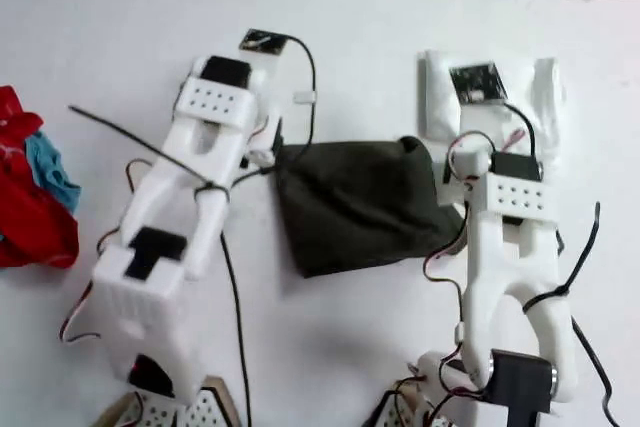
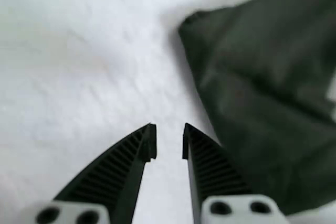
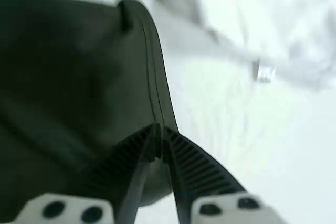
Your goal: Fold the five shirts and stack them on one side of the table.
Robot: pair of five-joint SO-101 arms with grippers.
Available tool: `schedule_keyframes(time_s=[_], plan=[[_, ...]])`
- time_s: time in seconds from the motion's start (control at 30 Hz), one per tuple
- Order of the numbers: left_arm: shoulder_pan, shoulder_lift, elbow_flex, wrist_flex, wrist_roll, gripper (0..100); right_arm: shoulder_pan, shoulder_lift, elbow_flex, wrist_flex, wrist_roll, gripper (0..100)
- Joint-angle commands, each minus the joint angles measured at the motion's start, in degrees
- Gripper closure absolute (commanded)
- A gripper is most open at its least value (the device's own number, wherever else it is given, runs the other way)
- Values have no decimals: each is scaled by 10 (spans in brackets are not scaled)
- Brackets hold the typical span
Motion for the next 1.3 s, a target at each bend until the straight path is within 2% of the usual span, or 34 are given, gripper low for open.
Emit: schedule_keyframes(time_s=[0.0,0.17,0.3,0.4,0.77,0.9,1.1,1.27], plan=[[29,-116,160,-92,-8,895,-29,26,-63,5,-32,980],[63,-233,388,-270,-4,895,-41,174,-171,7,-84,980],[81,-293,473,-352,6,895,-47,314,-302,47,-106,980],[94,-319,494,-364,32,895,-47,407,-418,91,-119,980],[186,-331,519,-361,29,895,-85,646,-831,278,-130,980],[186,-331,557,-401,-9,895,-106,692,-943,342,-130,980],[181,-331,589,-437,-31,895,-96,768,-1000,356,-130,980],[135,-330,590,-437,-32,895,-58,816,-1001,356,-126,980]])
